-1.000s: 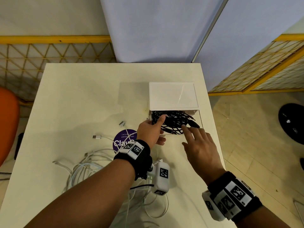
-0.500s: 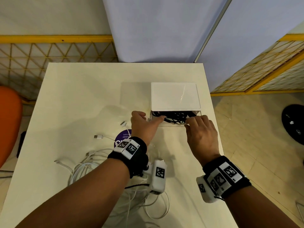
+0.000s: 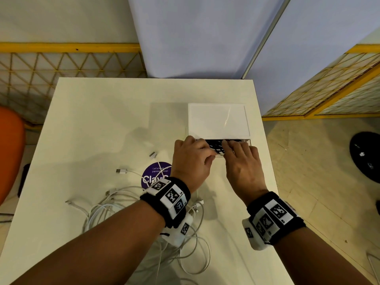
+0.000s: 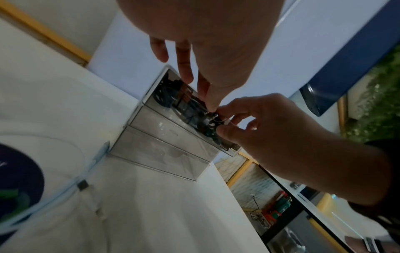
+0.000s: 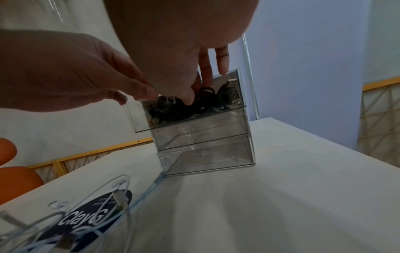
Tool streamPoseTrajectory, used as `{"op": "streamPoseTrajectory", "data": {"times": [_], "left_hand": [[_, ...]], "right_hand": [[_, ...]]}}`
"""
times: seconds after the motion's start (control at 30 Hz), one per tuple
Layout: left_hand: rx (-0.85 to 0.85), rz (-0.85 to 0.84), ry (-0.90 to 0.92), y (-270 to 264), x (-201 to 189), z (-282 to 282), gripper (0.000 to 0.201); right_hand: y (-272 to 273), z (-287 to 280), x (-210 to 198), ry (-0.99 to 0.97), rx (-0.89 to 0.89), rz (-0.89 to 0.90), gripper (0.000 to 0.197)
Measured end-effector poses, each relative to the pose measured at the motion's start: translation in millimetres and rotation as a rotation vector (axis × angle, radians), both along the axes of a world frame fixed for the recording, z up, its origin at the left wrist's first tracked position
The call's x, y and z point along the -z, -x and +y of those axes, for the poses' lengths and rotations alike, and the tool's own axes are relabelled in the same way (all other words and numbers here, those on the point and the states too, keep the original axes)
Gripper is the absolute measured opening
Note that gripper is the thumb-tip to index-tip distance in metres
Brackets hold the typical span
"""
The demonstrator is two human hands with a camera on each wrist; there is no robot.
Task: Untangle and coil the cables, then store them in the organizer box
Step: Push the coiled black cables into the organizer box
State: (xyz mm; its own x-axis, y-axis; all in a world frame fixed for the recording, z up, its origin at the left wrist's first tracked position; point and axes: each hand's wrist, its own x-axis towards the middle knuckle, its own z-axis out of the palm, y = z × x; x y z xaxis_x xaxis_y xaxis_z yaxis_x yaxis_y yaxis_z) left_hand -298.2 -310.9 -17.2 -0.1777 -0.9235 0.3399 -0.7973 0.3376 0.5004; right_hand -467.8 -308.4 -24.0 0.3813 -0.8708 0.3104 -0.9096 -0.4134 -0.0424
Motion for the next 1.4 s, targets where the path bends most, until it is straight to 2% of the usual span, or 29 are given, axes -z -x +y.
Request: {"op": "streamPoseTrajectory", "data": {"times": [0.2, 0.3, 0.37, 0.43, 0.5, 0.53, 0.6, 0.67, 0.8, 1.0, 1.13, 1.4], "left_hand": [[0.055, -0.175, -0.029, 3.6, -3.2, -7.1, 0.021], [0.033, -0.226, -0.041, 5.0, -4.4, -8.0, 0.024], [0.025, -0.255, -0.044, 6.0, -5.1, -7.6, 0.028], [0.018, -0.246, -0.049, 5.6, -4.0, -6.6, 0.033], [0.014, -0.215, -0.047, 3.3, -1.6, -5.4, 0.034], [0.015, -0.204, -0.045, 1.9, -1.2, -4.9, 0.033], [0.016, -0.202, -0.043, -1.6, -2.3, -3.9, 0.031], [0.014, -0.183, -0.044, -5.7, -3.9, -2.5, 0.027], [-0.047, -0.069, -0.060, -14.7, -5.5, 3.1, 0.027], [-0.167, 0.091, -0.155, -24.5, -7.8, 3.2, 0.037], [-0.132, 0.087, -0.216, -29.1, -3.9, -0.5, 0.046], [-0.100, 0.028, -0.248, -34.3, -1.2, -2.2, 0.053]], "right_hand": [[-8.2, -4.5, -3.9, -0.006, 0.061, 0.047, 0.041], [-8.8, -1.2, -6.3, 0.000, 0.116, -0.096, 0.037], [-14.4, 9.0, -12.5, -0.009, 0.252, -0.371, 0.028], [-21.9, 20.0, -18.4, -0.134, 0.535, -0.766, 0.027], [-29.1, 24.3, -21.8, -0.498, 0.899, -1.193, 0.040], [-31.1, 24.0, -21.3, -0.710, 1.009, -1.387, 0.045], [-33.6, 20.1, -20.4, -1.012, 1.002, -1.731, 0.046], [-36.6, 13.0, -19.3, -1.090, 0.914, -1.902, 0.045], [-42.7, -0.4, -20.5, -0.990, 0.953, -1.952, 0.028], [-45.2, -5.8, -26.6, -0.954, 0.982, -1.999, 0.012], [-46.3, -1.4, -27.8, -0.962, 0.975, -2.005, 0.007], [-42.4, -5.8, -26.7, -0.976, 0.934, -2.028, 0.008]]}}
